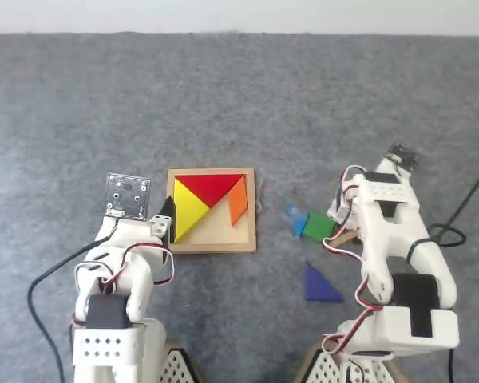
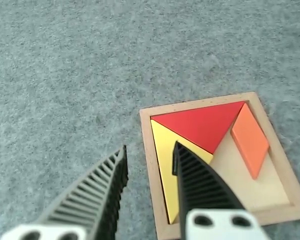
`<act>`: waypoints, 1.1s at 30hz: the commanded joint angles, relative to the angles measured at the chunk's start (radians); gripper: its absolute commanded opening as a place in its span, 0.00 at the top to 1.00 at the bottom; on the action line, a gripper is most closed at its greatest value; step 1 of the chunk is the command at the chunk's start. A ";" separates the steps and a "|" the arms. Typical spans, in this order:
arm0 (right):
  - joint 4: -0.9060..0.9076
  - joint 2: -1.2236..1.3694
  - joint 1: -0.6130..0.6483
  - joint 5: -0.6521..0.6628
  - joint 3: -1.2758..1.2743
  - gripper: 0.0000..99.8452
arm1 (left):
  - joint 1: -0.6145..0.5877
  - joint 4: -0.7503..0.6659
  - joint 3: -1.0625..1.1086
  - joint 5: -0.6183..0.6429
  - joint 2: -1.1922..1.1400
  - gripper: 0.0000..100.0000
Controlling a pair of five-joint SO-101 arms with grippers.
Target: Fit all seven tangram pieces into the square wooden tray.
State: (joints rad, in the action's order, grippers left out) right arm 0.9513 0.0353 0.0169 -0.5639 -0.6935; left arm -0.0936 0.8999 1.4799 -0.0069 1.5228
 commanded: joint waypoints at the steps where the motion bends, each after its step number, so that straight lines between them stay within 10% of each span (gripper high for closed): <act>1: -0.016 0.024 0.018 0.034 0.011 0.94 | -0.003 0.008 -0.007 -0.008 0.021 0.85; 22: 0.559 0.021 0.038 0.249 0.471 0.99 | -0.006 0.008 -0.010 -0.009 0.021 0.85; 33: 0.512 0.033 0.479 0.333 0.718 0.99 | -0.166 0.061 -0.041 -0.009 0.021 0.85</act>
State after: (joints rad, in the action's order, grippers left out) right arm 1.5267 0.0783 0.3682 -0.2478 -0.0430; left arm -0.2087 0.9490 1.4799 -0.0069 1.5228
